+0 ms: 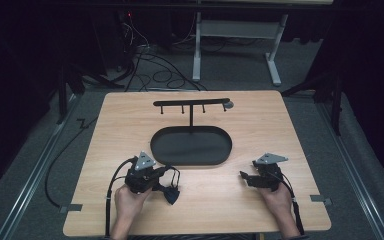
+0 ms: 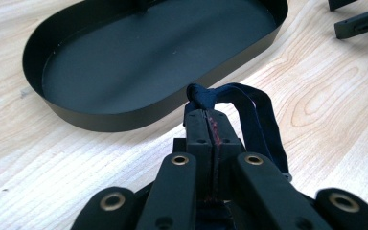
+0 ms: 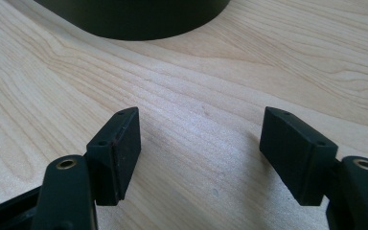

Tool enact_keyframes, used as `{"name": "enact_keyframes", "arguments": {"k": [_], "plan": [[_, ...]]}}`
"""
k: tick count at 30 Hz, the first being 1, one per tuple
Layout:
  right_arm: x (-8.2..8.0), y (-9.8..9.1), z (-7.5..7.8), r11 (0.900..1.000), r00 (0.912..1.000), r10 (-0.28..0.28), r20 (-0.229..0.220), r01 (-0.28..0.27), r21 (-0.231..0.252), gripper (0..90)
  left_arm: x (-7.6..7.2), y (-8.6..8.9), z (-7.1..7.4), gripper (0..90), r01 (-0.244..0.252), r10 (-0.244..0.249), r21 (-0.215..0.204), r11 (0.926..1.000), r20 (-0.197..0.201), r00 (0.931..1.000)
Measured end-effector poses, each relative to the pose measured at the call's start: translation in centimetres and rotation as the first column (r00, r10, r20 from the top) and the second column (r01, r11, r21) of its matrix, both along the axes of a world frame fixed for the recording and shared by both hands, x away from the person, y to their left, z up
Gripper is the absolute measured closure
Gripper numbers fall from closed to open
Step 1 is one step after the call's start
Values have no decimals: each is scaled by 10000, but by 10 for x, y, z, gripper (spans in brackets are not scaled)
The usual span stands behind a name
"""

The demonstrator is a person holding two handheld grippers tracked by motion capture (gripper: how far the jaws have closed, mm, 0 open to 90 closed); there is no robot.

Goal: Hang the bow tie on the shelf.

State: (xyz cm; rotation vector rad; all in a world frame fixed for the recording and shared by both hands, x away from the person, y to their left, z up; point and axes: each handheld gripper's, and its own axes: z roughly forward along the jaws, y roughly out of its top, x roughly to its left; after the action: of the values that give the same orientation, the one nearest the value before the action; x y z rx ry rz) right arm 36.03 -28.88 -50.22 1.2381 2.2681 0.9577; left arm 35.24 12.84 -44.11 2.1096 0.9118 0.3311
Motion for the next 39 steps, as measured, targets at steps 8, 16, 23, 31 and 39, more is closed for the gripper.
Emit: {"name": "enact_keyframes", "arguments": {"k": [8,16,23,31,39], "plan": [[0,0,0,10000,10000,1,-43,-1,16,319,0,8,14,890,38,-39,-431,9991,-11,10000],[0,0,0,10000,10000,6,-15,-6,-4,319,5,14,31,890,63,-52,-670,9977,178,9998],[0,0,0,10000,10000,-7,-49,7,38,318,11,15,46,891,70,-36,-975,9952,352,9994],[0,0,0,10000,10000,38,-3,-38,-16,314,17,13,62,890,131,-11,-1342,9909,892,9960],[-1,0,0,10000,10000,48,-2,-48,-11,314,26,16,74,890,-119,297,-1490,9888,1178,9926]]}}
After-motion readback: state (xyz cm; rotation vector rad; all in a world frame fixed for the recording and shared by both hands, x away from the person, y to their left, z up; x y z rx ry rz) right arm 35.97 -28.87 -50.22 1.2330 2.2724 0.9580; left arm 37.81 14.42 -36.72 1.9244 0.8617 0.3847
